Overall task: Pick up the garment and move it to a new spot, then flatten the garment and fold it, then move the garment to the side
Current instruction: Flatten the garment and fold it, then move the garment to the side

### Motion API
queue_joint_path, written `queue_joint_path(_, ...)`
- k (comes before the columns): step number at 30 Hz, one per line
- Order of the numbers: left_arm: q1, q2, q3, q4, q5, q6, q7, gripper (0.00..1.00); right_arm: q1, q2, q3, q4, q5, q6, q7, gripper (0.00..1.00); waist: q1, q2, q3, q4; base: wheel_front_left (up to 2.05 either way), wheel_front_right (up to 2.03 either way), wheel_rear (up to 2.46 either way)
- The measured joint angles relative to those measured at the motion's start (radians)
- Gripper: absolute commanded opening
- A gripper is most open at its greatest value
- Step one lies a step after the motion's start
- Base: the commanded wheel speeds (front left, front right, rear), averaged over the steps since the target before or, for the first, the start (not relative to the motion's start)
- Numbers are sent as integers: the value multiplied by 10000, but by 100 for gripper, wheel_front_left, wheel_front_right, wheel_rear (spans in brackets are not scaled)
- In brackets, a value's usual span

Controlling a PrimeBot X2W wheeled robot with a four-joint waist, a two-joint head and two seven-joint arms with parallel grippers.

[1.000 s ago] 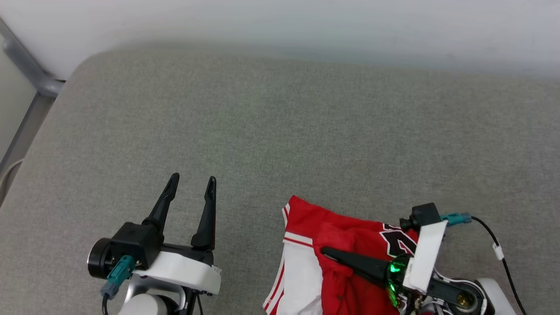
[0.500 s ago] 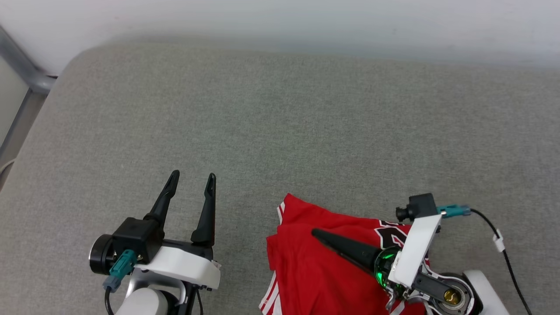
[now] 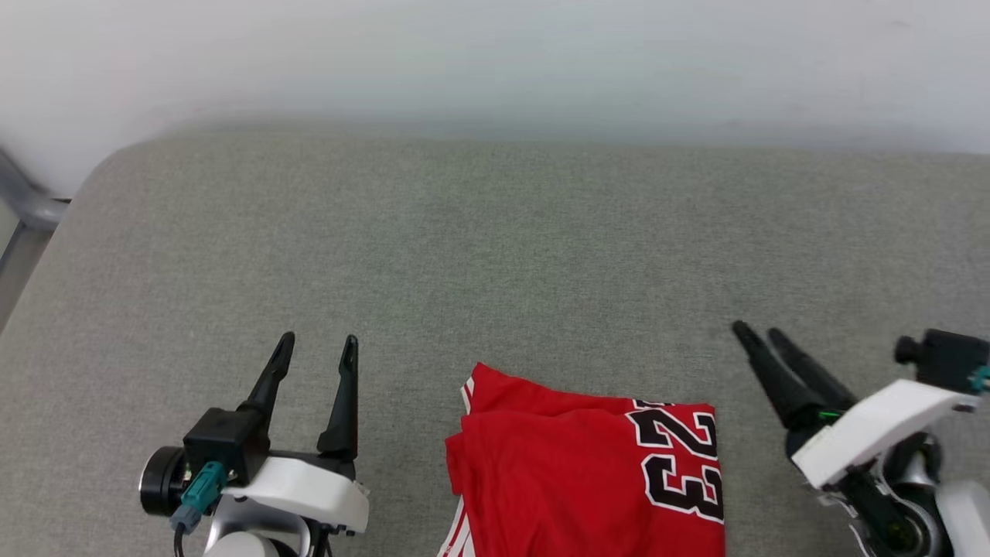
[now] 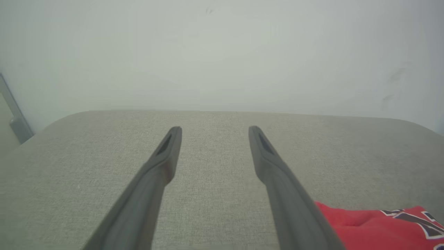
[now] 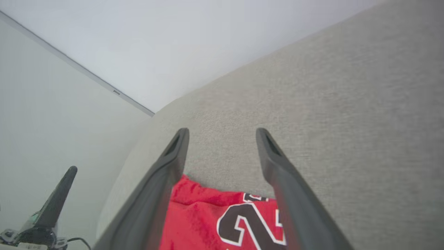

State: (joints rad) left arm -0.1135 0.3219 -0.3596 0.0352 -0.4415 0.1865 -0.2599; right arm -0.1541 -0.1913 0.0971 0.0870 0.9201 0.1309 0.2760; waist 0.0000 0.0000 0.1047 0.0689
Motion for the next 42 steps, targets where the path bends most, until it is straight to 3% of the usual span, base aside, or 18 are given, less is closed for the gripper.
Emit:
queue_joint_path(10,480,96,69,376,59,130,-2,100,1090,77,-1841,-579,-3730,0,-1850,100,0,0,-673,-360,0,0,0)
queue_joint_path(16,691,130,125,541,-15,201,0,100,1884,422,-1877,-1467,-5739,0,-2577,100,-1,0,-1143,-412,0,0,0)
queue_joint_path(23,933,90,259,742,-86,249,-2,100,2769,798,-1517,-1964,-7256,2,-3032,100,-1,0,-1427,-381,0,0,0)
queue_joint_path(37,1512,-142,708,748,77,274,-4,100,3502,1258,-1776,-2591,-7448,4,-2681,100,-1,0,-1677,-451,0,0,0)
queue_joint_path(42,1483,-307,773,780,251,127,-4,100,3647,1346,-2140,-2679,-6991,4,-2136,100,0,0,-1663,-367,0,0,0)
